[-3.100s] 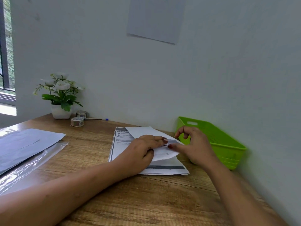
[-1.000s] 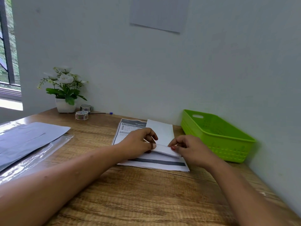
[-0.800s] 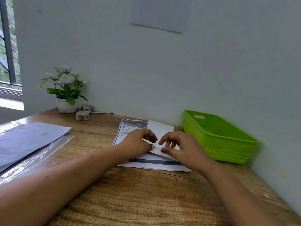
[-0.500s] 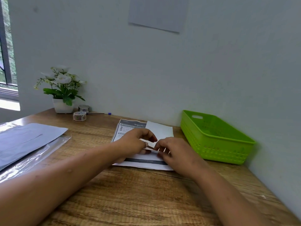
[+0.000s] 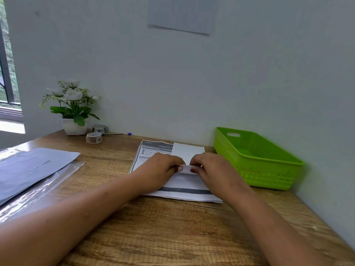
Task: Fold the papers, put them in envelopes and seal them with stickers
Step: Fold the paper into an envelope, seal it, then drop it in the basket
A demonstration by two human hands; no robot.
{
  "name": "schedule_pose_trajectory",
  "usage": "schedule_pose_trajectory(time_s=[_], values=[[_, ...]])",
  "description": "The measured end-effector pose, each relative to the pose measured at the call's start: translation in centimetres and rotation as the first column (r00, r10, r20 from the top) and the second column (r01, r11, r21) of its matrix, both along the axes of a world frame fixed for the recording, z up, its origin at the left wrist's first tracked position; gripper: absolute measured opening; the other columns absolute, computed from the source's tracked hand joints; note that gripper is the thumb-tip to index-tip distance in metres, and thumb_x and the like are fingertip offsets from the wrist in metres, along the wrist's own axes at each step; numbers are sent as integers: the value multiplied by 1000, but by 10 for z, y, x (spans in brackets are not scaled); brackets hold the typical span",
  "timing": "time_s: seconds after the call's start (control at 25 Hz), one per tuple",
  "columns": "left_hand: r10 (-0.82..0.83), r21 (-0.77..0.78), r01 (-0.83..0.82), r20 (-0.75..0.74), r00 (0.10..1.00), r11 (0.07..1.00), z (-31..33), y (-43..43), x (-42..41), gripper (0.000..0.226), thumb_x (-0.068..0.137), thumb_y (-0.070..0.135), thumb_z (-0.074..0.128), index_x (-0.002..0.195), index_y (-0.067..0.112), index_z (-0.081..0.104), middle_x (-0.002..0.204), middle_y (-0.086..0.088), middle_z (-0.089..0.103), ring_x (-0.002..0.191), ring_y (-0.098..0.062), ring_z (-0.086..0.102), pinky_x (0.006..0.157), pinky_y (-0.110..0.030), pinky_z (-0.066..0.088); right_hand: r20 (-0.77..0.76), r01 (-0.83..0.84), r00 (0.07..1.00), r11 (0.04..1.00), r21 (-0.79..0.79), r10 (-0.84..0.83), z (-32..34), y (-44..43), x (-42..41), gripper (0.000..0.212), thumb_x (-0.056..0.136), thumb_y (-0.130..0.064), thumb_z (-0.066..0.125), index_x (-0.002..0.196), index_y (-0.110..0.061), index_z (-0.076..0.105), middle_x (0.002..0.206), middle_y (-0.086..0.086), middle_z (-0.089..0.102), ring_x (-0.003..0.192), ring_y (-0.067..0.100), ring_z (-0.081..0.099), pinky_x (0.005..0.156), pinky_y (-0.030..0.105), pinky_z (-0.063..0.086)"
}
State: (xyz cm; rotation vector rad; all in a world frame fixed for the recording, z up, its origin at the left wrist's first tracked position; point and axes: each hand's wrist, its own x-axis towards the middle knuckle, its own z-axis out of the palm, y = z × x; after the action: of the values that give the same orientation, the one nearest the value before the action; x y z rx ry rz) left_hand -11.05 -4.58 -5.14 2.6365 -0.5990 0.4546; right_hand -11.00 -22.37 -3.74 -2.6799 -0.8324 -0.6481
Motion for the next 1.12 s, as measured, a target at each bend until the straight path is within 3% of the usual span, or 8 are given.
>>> schedule_pose_trajectory(time_s=[0.16, 0.32, 0.52, 0.72, 0.88, 1.12], values=[[-40, -125, 26, -109, 993, 992, -1, 6, 7, 24, 99, 27, 42, 109, 23, 64, 98, 8, 61, 93, -10, 52, 78, -20, 36, -65, 35, 997, 999, 37, -32, 9, -13, 1, 11, 90, -26, 59, 95, -23, 68, 93, -4, 67, 84, 11, 56, 68, 21, 38], [-33, -124, 25, -67, 997, 992, -1, 9, 9, 26, 99, 26, 43, 113, 21, 64, 106, 5, 64, 93, -7, 51, 80, -19, 34, -130, 34, 991, 999, 40, -29, 11, -22, 4, 9, 90, -25, 59, 92, -24, 67, 81, -9, 61, 70, 1, 50, 58, 11, 33], [-3, 72, -5, 116, 993, 997, 4, 0, 1, 31, 98, 33, 42, 121, 22, 60, 118, 3, 62, 112, -13, 51, 96, -27, 40, -67, 51, 996, 999, -1, -51, 6, -17, 6, 12, 93, -26, 53, 93, -21, 64, 93, -3, 63, 80, 10, 51, 66, 23, 35], [-2, -89, 19, 189, 982, 996, -2, -15, 0, 22, 96, 21, 47, 108, 21, 65, 103, 3, 70, 91, -13, 59, 80, -22, 44, -36, -49, 998, 997, 54, 51, 5, -11, 2, 14, 92, -26, 56, 94, -21, 68, 82, -12, 57, 79, 7, 55, 72, 26, 44], [17, -159, 14, 191, 981, 987, -2, -12, 1, 16, 95, 24, 51, 99, 18, 65, 96, 1, 70, 82, -12, 57, 69, -18, 39, 1, -72, 997, 992, 101, 72, 5, -9, 2, 15, 92, -26, 56, 93, -20, 70, 86, -8, 66, 78, 6, 56, 72, 25, 46], [42, -190, -12, 154, 987, 982, 1, -4, 5, 21, 89, 34, 59, 100, 17, 67, 103, 4, 70, 94, -12, 60, 77, -21, 42, -40, -29, 998, 976, 218, 39, 2, -10, 6, 11, 88, -21, 61, 82, -20, 70, 74, -11, 63, 68, 3, 53, 66, 21, 42]])
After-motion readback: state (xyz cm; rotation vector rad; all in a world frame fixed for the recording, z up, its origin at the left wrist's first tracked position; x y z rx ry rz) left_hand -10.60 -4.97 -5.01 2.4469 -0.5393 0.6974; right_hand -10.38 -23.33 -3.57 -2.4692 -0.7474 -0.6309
